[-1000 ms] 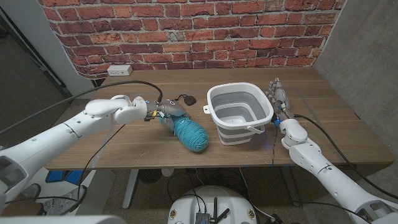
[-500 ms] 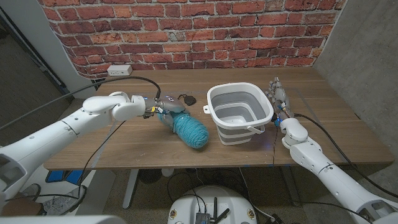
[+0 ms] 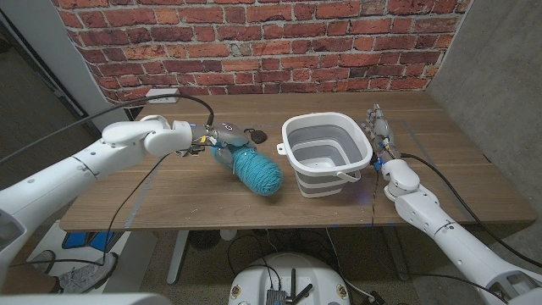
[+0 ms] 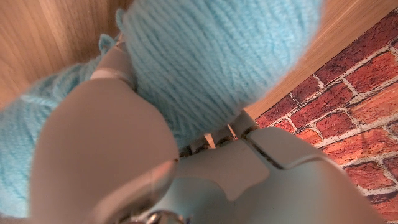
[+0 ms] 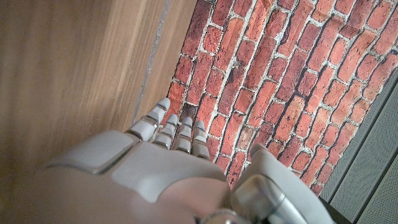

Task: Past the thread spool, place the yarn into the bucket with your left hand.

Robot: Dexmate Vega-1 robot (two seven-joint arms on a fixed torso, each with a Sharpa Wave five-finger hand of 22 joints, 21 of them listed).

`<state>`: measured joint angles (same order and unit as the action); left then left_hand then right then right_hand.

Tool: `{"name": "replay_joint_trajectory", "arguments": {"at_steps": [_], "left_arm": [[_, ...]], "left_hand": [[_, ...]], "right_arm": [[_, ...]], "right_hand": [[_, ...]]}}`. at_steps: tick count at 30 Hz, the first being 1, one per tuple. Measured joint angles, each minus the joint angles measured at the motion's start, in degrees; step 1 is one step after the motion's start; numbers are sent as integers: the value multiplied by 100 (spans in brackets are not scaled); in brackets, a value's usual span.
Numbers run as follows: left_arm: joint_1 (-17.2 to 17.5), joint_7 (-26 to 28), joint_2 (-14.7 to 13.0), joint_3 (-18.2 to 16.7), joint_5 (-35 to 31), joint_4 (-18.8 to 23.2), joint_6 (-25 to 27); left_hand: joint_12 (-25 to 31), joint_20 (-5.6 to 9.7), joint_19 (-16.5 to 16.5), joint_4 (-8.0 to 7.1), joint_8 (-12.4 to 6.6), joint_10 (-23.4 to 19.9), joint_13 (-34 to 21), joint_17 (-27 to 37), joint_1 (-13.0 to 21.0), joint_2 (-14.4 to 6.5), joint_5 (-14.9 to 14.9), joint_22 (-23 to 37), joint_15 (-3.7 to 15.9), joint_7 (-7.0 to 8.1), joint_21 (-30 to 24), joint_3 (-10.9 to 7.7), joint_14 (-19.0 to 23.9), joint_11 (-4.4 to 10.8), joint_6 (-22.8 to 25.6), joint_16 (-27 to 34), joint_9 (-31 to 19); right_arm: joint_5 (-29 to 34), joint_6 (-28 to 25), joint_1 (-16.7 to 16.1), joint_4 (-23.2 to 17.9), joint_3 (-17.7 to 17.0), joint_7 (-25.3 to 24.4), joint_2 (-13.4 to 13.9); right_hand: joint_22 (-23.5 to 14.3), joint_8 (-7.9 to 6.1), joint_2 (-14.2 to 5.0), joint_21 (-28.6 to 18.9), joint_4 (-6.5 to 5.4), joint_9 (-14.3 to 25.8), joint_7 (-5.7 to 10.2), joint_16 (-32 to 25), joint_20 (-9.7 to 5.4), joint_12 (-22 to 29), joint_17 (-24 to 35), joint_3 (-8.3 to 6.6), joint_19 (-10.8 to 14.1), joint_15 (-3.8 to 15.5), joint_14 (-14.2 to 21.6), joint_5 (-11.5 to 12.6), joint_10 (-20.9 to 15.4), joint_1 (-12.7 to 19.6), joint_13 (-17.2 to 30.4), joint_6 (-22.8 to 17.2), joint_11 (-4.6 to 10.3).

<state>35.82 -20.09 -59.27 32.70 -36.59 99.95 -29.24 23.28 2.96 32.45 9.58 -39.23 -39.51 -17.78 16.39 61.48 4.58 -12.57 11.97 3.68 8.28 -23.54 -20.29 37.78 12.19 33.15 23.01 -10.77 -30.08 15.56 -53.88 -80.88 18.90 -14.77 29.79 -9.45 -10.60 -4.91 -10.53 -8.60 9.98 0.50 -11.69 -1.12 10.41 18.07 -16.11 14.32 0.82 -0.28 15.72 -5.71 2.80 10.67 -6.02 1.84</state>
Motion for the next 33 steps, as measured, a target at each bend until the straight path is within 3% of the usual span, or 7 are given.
{"name": "replay_joint_trajectory", "arguments": {"at_steps": [15,33], "left_arm": [[5,-300,-295,-377,417,285,-124],[300,-641,-818,-1026,952,944,-122]], "left_hand": [[-88,2,-64,-47,42,1,-33,1,-1,-1,3,0,-22,10,0,47,-23,-1,9,-57,-37],[-132,2,-64,-39,21,-46,-51,26,-1,-1,4,-27,-22,-2,-22,55,-24,-21,82,-99,-30]], "right_arm": [[24,56,69,102,23,17,-47],[36,122,237,308,20,101,-53]], "right_hand": [[0,0,0,0,0,0,0,0,0,0,0,0,0,0,0,0,0,0,0,0,0],[0,0,0,0,0,0,0,0,0,0,1,0,0,0,0,0,0,-46,0,0,0]]}}
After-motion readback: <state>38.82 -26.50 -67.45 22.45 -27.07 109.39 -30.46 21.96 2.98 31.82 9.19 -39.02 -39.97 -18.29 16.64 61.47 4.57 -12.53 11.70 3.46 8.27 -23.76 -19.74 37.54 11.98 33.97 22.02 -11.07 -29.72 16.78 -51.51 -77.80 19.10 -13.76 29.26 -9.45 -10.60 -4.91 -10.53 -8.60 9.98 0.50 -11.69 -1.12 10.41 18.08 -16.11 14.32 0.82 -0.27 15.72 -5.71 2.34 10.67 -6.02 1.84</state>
